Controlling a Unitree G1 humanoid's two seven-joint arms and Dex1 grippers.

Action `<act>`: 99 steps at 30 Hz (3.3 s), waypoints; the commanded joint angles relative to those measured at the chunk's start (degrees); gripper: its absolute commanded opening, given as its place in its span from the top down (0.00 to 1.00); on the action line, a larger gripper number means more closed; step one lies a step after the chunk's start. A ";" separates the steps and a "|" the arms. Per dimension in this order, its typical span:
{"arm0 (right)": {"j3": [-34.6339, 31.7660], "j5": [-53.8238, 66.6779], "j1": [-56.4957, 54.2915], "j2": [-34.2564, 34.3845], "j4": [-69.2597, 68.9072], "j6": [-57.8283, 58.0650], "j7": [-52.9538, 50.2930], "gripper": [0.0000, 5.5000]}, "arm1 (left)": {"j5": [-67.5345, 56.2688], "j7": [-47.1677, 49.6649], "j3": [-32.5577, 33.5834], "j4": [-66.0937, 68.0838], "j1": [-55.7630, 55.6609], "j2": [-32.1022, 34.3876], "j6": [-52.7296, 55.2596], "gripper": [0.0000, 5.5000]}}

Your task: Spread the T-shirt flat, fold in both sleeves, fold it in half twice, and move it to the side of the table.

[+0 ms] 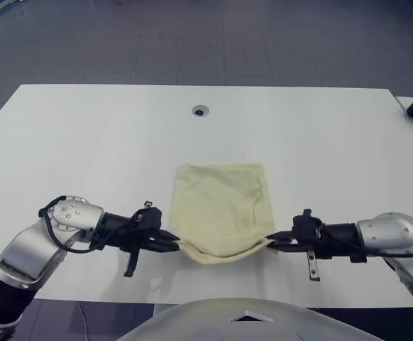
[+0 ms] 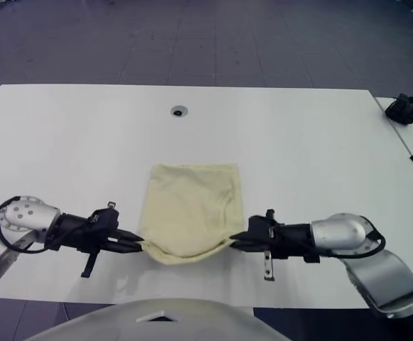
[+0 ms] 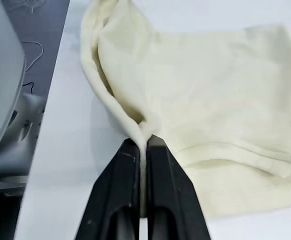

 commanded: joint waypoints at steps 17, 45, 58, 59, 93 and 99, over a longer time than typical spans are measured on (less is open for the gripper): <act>11.56 -7.78 -39.20 14.98 49.50 -5.78 6.84 1.00 | 12.80 -3.03 -6.01 42.95 -33.46 -16.21 -10.75 0.98; 6.64 -15.08 -50.89 20.82 73.40 -16.41 7.18 1.00 | 21.97 3.43 -2.54 74.52 -52.83 -30.18 -22.81 0.98; 6.60 -20.34 -53.37 27.52 87.75 -23.48 3.09 1.00 | 31.33 15.01 -1.83 98.44 -61.32 -37.05 -33.76 0.98; 6.43 -20.58 -53.59 27.44 88.50 -23.87 2.90 1.00 | 31.75 15.15 -1.87 98.75 -61.49 -37.00 -34.05 0.98; 8.74 -36.30 -54.35 35.22 100.52 -50.97 -31.22 0.15 | 34.71 20.07 -0.35 68.12 -41.76 -30.48 -32.77 0.06; 8.68 -36.84 -54.15 35.29 101.75 -51.77 -32.53 0.02 | 37.33 21.00 -2.16 68.32 -41.56 -27.59 -33.05 0.02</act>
